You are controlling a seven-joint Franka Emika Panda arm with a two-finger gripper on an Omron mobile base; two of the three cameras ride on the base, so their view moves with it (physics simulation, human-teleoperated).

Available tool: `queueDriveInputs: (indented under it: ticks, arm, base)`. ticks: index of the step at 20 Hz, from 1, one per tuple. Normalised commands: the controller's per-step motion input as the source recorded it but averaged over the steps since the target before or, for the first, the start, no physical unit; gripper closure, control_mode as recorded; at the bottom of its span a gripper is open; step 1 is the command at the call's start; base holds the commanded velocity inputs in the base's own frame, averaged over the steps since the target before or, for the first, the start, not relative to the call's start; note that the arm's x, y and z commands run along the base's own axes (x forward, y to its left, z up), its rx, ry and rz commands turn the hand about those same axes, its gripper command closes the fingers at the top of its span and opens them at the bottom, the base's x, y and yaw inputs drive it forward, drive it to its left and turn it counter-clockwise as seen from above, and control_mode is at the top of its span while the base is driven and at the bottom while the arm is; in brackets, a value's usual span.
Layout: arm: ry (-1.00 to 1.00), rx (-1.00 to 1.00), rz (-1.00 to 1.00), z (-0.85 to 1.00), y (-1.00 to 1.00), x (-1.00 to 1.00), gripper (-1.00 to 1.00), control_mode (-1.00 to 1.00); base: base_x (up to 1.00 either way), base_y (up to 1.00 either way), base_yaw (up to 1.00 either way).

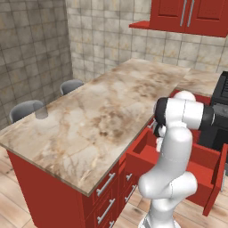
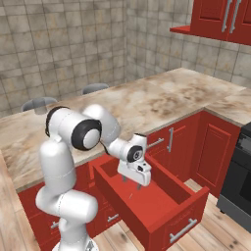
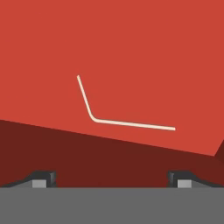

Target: Take a straw from the drawer in front and place it inside the glass cup on the dining counter.

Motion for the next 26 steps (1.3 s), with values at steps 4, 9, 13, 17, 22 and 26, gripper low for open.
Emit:
queueDriveInputs:
  ticks: [4, 9, 13, 17, 22, 26]
  arm:
    - [-0.01, 0.0, 0.0, -0.52, 0.0, 0.0, -1.0, -1.0]
    - [0.0, 0.0, 0.0, -0.42, -0.03, 0.0, -1.0, -1.0]
    - [-0.02, 0.0, 0.0, -0.23, -0.02, 0.09, -1.0, -1.0]
    - [-0.01, 0.0, 0.0, -0.28, 0.0, 0.21, -1.0, -1.0]
    - [0.0, 0.0, 0.0, -0.33, 0.01, 0.22, -1.0, -1.0]
    - [-0.02, 0.0, 0.0, -0.31, 0.0, 0.15, -1.0, -1.0]
  base:
    - [0.0, 0.0, 0.0]
    - [0.0, 0.0, 0.0]
    - [0.0, 0.0, 0.0]
    - [0.0, 0.0, 0.0]
    - [0.0, 0.0, 0.0]
    - [0.0, 0.0, 0.0]
